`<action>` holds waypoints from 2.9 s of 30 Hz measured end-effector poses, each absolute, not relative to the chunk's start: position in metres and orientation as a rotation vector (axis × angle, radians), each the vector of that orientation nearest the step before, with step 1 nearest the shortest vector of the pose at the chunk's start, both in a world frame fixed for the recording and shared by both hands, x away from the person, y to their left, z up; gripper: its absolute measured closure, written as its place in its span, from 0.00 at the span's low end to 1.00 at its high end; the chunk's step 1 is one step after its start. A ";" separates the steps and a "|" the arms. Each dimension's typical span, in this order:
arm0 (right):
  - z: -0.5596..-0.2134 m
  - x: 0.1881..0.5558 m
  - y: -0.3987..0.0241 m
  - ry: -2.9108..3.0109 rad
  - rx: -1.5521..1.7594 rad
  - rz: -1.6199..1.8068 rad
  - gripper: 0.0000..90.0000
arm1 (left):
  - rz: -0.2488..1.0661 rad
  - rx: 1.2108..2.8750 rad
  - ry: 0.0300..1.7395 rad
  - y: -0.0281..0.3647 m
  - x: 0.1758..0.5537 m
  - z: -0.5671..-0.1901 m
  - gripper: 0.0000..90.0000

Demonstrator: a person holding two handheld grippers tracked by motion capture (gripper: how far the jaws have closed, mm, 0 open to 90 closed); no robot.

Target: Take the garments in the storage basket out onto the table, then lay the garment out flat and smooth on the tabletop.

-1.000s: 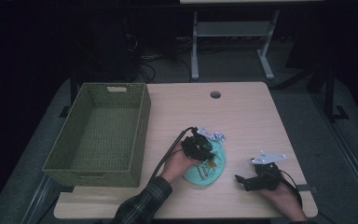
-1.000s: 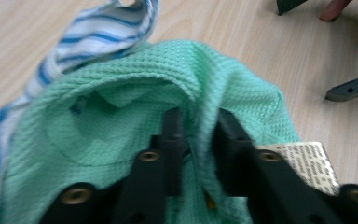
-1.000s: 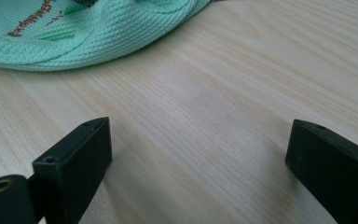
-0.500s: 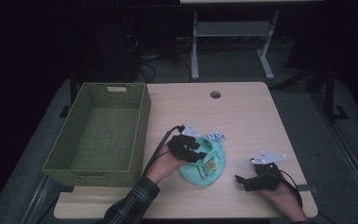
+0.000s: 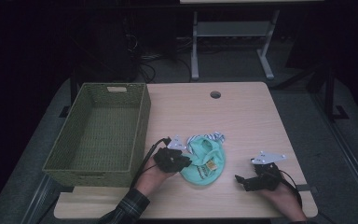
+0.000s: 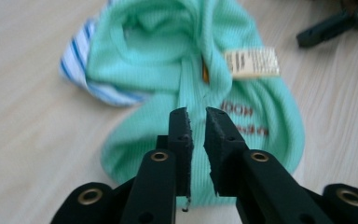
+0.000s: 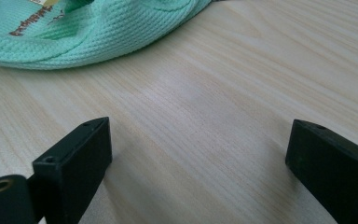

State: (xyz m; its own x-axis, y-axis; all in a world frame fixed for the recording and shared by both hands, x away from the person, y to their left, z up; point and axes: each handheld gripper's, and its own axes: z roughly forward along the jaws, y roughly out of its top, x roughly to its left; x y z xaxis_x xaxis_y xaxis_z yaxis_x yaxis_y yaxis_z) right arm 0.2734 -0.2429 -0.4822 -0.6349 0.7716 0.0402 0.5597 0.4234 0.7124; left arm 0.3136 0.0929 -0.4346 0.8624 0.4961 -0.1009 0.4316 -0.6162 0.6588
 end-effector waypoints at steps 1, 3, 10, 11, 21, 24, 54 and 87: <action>-0.482 0.273 -0.243 2.389 1.153 1.027 0.07 | 0.110 2.335 0.669 0.093 0.313 -0.437 0.90; -0.482 0.273 -0.243 2.388 1.153 1.027 0.07 | 0.127 2.384 0.664 0.092 0.312 -0.444 0.91; -0.482 0.273 -0.242 2.382 1.164 1.024 0.07 | 0.109 2.428 0.668 0.090 0.314 -0.455 0.95; -0.482 0.273 -0.242 2.382 1.164 1.024 0.07 | 0.104 2.422 0.670 0.091 0.314 -0.456 0.96; -0.477 0.273 -0.240 2.405 1.163 0.989 0.16 | 0.099 2.414 0.669 0.092 0.315 -0.457 0.98; -0.475 0.276 -0.240 2.426 1.172 0.972 0.19 | 0.092 2.406 0.671 0.093 0.316 -0.457 0.98; -0.448 0.354 -0.221 2.507 1.125 1.131 0.76 | 0.070 2.400 0.695 0.092 0.317 -0.457 0.98; -0.471 0.403 -0.189 2.509 1.155 1.135 0.82 | 0.054 2.391 0.702 0.093 0.319 -0.457 0.98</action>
State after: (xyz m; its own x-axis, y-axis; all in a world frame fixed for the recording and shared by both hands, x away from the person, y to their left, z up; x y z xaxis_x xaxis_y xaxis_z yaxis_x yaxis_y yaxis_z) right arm 0.4026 -0.1887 -0.4710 -0.6906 0.7049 0.1618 0.5870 0.4156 0.6948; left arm 0.3189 0.0928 -0.4573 0.8568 0.4982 -0.1330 0.4721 -0.6545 0.5905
